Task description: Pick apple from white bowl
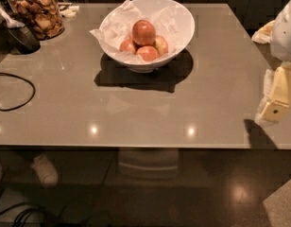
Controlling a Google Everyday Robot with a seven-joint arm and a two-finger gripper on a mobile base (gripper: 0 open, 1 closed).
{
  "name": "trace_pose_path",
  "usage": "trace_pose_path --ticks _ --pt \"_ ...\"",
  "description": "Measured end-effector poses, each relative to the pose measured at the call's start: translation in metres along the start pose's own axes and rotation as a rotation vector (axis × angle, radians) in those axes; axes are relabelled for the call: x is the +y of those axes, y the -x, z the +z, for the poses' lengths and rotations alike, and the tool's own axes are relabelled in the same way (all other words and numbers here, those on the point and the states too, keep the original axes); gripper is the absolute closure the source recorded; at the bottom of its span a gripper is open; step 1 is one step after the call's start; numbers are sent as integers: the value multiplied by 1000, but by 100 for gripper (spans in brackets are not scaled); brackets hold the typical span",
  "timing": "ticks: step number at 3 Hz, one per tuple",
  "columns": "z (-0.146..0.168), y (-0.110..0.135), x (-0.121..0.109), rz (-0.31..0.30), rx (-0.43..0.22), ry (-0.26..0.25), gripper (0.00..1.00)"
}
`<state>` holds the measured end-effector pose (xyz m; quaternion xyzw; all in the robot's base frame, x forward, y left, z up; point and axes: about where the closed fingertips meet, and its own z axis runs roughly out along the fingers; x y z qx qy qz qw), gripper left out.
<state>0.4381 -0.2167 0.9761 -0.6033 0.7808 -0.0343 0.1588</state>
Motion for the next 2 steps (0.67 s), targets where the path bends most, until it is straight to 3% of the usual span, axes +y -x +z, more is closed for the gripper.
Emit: trace_pose_path --ticks 2 --pt "6 12 -11 -32 16 5 0"
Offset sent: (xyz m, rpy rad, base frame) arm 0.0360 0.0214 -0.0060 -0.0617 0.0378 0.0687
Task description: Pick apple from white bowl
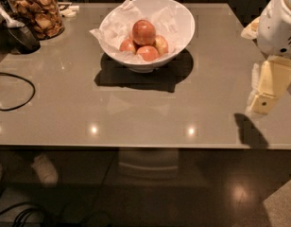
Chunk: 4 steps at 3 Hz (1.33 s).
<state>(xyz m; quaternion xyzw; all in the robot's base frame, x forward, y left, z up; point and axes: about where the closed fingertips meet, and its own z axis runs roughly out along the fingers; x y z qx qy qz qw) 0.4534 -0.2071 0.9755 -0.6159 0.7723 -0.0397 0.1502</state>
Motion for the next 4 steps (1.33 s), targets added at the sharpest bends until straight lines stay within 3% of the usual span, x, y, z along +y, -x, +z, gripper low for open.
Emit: trace_pose_path --ticks 1,2,3,4 --pt "5 10 -7 -39 2 1 0" --pt "5 10 -7 -39 2 0 0" --pt "-4 28 -22 -25 -42 -19 0" --pt "-14 82 -78 -24 -55 -44 0"
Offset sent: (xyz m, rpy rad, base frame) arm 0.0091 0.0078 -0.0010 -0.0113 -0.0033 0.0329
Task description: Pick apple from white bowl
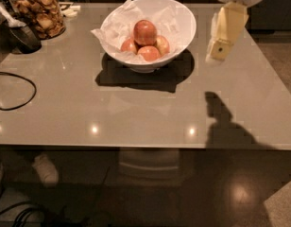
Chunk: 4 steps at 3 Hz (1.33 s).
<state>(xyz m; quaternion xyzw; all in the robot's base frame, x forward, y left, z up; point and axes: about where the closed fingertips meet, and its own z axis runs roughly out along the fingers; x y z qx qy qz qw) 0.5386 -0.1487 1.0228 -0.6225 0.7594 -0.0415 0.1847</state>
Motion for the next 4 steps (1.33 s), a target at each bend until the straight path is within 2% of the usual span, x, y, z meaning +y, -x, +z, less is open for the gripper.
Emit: trace_pose_path --ticks 1,2,3,4 --pt "-3 8 -5 -8 -19 -22 0" --pt "4 24 -14 -5 -65 -23 0" --pt "12 47 -34 15 -118 -7 0" --pt "21 70 -58 17 -127 -3 0"
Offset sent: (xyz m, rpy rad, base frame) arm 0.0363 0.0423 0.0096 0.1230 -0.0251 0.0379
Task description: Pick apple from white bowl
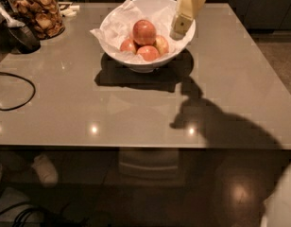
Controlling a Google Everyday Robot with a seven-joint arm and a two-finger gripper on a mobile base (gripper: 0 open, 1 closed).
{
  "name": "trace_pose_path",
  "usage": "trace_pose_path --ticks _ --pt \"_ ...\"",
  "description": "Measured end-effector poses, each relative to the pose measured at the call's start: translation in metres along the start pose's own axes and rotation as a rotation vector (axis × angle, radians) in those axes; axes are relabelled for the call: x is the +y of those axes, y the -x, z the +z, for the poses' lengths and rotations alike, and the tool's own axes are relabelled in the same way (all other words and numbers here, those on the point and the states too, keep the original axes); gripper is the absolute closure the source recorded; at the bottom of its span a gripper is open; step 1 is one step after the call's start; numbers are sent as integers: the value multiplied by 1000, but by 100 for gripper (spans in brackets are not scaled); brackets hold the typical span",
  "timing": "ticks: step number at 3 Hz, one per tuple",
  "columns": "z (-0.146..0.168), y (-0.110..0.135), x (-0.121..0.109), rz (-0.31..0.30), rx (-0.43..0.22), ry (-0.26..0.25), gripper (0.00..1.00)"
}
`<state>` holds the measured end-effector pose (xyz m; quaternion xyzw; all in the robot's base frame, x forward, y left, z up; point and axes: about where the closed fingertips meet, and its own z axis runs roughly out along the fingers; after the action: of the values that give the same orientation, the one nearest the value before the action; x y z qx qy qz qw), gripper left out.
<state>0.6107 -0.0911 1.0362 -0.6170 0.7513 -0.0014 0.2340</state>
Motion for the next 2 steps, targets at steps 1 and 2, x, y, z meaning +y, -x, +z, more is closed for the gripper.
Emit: trace_pose_path --ticks 1,2 --pt "8 16 -16 -3 -10 -4 0" --pt "15 25 -21 4 -52 -5 0"
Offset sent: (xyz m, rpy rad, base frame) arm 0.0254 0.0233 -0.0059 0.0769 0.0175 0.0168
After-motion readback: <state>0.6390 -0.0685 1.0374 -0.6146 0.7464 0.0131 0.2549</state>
